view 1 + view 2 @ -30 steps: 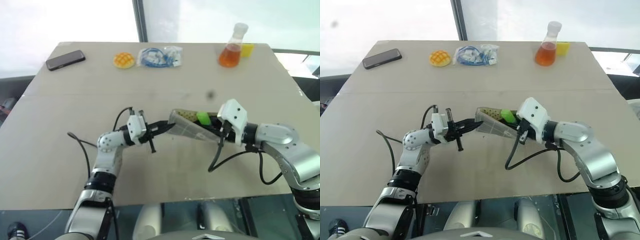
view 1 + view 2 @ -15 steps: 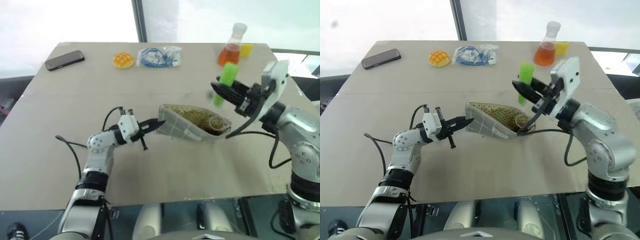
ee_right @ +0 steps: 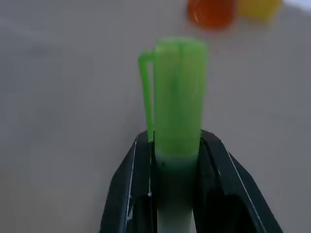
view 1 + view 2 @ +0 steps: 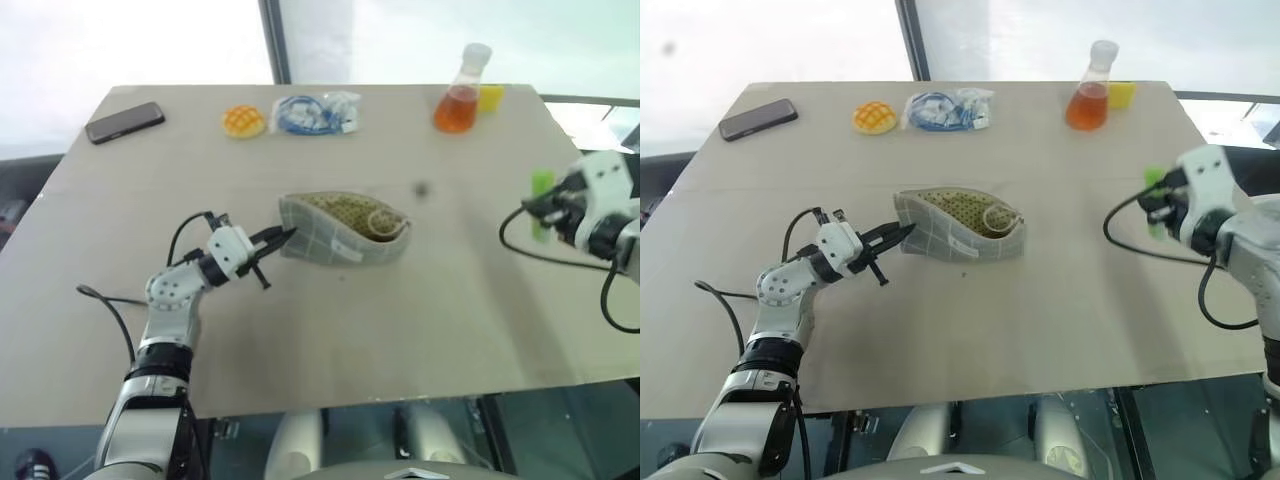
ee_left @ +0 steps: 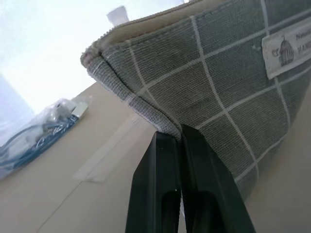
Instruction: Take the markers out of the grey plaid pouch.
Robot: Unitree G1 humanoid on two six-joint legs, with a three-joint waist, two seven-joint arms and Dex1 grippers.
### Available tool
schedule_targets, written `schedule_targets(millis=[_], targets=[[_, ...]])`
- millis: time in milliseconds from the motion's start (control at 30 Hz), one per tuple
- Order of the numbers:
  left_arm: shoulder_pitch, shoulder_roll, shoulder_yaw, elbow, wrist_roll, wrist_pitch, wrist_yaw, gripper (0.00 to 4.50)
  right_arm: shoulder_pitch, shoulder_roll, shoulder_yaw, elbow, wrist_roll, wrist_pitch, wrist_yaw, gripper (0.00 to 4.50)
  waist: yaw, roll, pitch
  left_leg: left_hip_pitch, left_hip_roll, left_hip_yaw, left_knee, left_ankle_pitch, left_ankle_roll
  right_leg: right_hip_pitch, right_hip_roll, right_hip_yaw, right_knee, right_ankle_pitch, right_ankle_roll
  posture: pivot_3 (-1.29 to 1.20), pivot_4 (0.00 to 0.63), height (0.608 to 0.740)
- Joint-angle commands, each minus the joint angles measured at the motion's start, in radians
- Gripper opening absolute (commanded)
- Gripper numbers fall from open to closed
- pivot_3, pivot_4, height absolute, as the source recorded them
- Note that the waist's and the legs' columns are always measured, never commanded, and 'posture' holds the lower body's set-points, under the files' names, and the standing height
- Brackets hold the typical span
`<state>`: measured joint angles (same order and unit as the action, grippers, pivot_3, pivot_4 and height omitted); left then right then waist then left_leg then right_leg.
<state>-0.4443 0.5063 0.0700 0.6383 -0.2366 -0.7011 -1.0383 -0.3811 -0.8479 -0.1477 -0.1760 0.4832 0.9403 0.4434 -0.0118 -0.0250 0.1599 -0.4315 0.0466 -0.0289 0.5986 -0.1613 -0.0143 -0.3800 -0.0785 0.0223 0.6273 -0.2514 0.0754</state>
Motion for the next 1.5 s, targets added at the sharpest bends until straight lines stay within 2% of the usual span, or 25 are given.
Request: schedule_targets(millis=[33, 133, 200, 233, 267, 333, 433, 500, 567, 600, 700, 767, 833, 967, 1167, 1333, 1400, 1433, 1500], targets=[[-0.031, -0.003, 0.007, 0.035, -0.008, -0.061, -0.014, 0.0, -0.043, -0.014, 0.129, 0.086, -0.101, -0.091, 0.073, 0.49, -0.008, 0.0, 0.0, 0.0, 0.0, 0.0, 0.0, 0.0, 0.0, 0.0, 0.0, 0.0, 0.0, 0.0, 0.0, 0.0, 0.15, 0.74], [-0.041, -0.01, 0.008, 0.059, -0.025, -0.082, -0.035, 0.0, -0.079, -0.005, 0.222, 0.18, -0.179, -0.16, 0.125, 0.49, -0.007, 0.0, 0.0, 0.0, 0.001, 0.0, 0.001, 0.0, 0.0, 0.0, 0.001, 0.0, 0.001, 0.0, 0.001, 0.0, 0.15, 0.74], [-0.044, -0.013, 0.009, 0.068, -0.032, -0.09, -0.045, 0.0, -0.099, 0.004, 0.247, 0.214, -0.212, -0.187, 0.143, 1.43, -0.005, -0.001, -0.001, 0.0, 0.001, 0.0, 0.001, 0.0, 0.0, 0.0, 0.001, 0.0, 0.0, 0.002, 0.003, 0.0, 0.15, 0.74], [-0.044, -0.015, 0.011, 0.07, -0.038, -0.094, -0.052, 0.0, -0.102, 0.008, 0.256, 0.218, -0.225, -0.198, 0.15, 1.6, -0.003, -0.001, -0.001, 0.0, 0.001, 0.0, 0.001, 0.0, 0.0, 0.0, 0.001, 0.0, 0.0, 0.002, 0.003, 0.0, 0.15, 0.74], [-0.044, -0.018, 0.013, 0.071, -0.045, -0.098, -0.06, 0.0, -0.101, 0.009, 0.261, 0.219, -0.245, -0.218, 0.149, 2.01, 0.0, -0.001, -0.001, 0.0, 0.0, 0.0, 0.001, 0.0, 0.0, 0.0, 0.001, 0.0, 0.0, 0.002, 0.003, 0.0, 0.15, 0.74], [-0.041, -0.025, 0.016, 0.073, -0.065, -0.107, -0.079, 0.0, -0.086, 0.009, 0.243, 0.186, -0.259, -0.244, 0.147, 2.95, 0.003, 0.0, 0.0, -0.001, 0.0, 0.0, 0.001, 0.0, 0.0, 0.0, 0.001, 0.0, 0.0, 0.002, 0.003, 0.0, 0.15, 0.74], [-0.038, -0.034, 0.016, 0.077, -0.094, -0.115, -0.113, 0.0, -0.033, -0.015, 0.149, 0.037, -0.199, -0.215, 0.183, 2.95, 0.006, 0.0, 0.0, -0.002, 0.0, 0.0, 0.0, 0.0, 0.0, 0.0, 0.001, 0.0, 0.0, 0.002, 0.004, 0.0, 0.15, 0.74], [-0.035, -0.039, 0.016, 0.083, -0.104, -0.121, -0.128, 0.0, -0.007, -0.005, 0.047, -0.109, -0.093, -0.143, 0.205, 2.95, 0.007, 0.0, 0.0, -0.002, 0.0, -0.001, 0.0, 0.0, 0.0, 0.0, 0.001, -0.001, 0.0, 0.002, 0.004, 0.0, 0.15, 0.74], [-0.027, -0.048, 0.011, 0.076, -0.115, -0.129, -0.148, 0.0, -0.019, 0.029, -0.037, -0.272, 0.054, -0.04, 0.205, 2.4, 0.006, 0.0, 0.0, -0.002, 0.0, -0.001, 0.0, 0.0, 0.0, 0.0, 0.001, -0.001, 0.0, 0.002, 0.004, 0.0, 0.15, 0.74], [-0.022, -0.053, 0.008, 0.07, -0.117, -0.134, -0.154, 0.0, -0.039, 0.049, -0.053, -0.342, 0.115, -0.002, 0.196, 2.3, 0.004, 0.0, 0.0, -0.001, 0.0, -0.001, 0.0, 0.0, 0.0, 0.0, 0.001, -0.001, 0.0, 0.002, 0.004, 0.0, 0.15, 0.74], [-0.011, -0.063, 0.001, 0.053, -0.128, -0.141, -0.178, 0.0, -0.128, 0.136, -0.027, -0.453, 0.214, 0.086, 0.125, 1.11, -0.006, 0.0, 0.0, 0.0, 0.001, -0.002, 0.0, 0.0, 0.0, 0.0, 0.001, -0.001, 0.001, 0.002, 0.004, 0.0, 0.15, 0.74], [-0.007, -0.067, -0.002, 0.043, -0.13, -0.143, -0.19, 0.0, -0.191, 0.211, 0.04, -0.474, 0.229, 0.12, 0.076, 0.06, -0.002, 0.0, -0.001, 0.001, 0.003, -0.002, 0.001, 0.0, 0.0, 0.001, 0.003, -0.001, 0.001, 0.002, 0.002, 0.0, 0.15, 0.74], [-0.001, -0.07, -0.003, 0.028, -0.132, -0.143, -0.192, 0.0, -0.225, 0.272, 0.14, -0.462, 0.193, 0.117, 0.04, 0.06, -0.002, -0.001, -0.001, 0.001, 0.003, -0.002, 0.001, 0.0, 0.0, 0.001, 0.002, -0.002, 0.001, 0.0, -0.001, 0.0, 0.15, 0.74], [0.016, -0.074, -0.006, -0.018, -0.136, -0.134, -0.19, 0.0, -0.233, 0.301, 0.338, -0.389, 0.072, 0.05, 0.043, 0.06, 0.002, 0.0, -0.001, -0.001, 0.002, -0.002, 0.002, 0.0, 0.0, 0.001, 0.002, -0.001, 0.001, 0.001, 0.0, 0.0, 0.15, 0.74], [0.04, -0.074, -0.008, -0.082, -0.13, -0.097, -0.159, 0.0, -0.218, 0.231, 0.63, -0.237, -0.18, -0.17, 0.159, 0.06, 0.0, 0.0, -0.001, -0.001, 0.001, -0.002, 0.001, 0.0, 0.0, 0.0, 0.002, -0.001, 0.001, 0.002, 0.003, 0.0, 0.15, 0.74], [0.076, -0.074, -0.009, -0.15, -0.13, -0.028, -0.119, 0.0, -0.257, 0.211, 0.692, -0.189, -0.257, -0.293, 0.293, 0.06, -0.002, 0.0, -0.001, -0.001, 0.001, -0.002, 0.001, 0.0, 0.0, 0.0, 0.002, -0.001, 0.001, 0.002, 0.003, 0.0, 0.15, 0.74], [0.095, -0.075, -0.018, -0.178, -0.131, 0.004, -0.114, 0.0, -0.279, 0.204, 0.717, -0.169, -0.283, -0.339, 0.366, 0.62, -0.002, 0.0, -0.001, 0.0, 0.002, -0.002, 0.001, 0.0, 0.0, 0.0, 0.002, -0.001, 0.001, 0.002, 0.003, 0.0, 0.15, 0.74], [0.101, -0.077, -0.021, -0.188, -0.131, 0.014, -0.113, 0.0, -0.288, 0.206, 0.726, -0.157, -0.301, -0.362, 0.389, 1.1, -0.002, 0.0, -0.001, 0.0, 0.002, -0.002, 0.001, 0.0, 0.0, 0.0, 0.002, -0.001, 0.001, 0.002, 0.003, 0.0, 0.15, 0.74], [0.109, -0.081, -0.026, -0.205, -0.135, 0.034, -0.112, 0.0, -0.316, 0.229, 0.749, -0.099, -0.381, -0.426, 0.376, 1.8, -0.002, 0.0, -0.001, 0.0, 0.002, -0.002, 0.001, 0.0, 0.0, 0.0, 0.002, -0.001, 0.001, 0.002, 0.003, 0.0, 0.15, 0.74]])
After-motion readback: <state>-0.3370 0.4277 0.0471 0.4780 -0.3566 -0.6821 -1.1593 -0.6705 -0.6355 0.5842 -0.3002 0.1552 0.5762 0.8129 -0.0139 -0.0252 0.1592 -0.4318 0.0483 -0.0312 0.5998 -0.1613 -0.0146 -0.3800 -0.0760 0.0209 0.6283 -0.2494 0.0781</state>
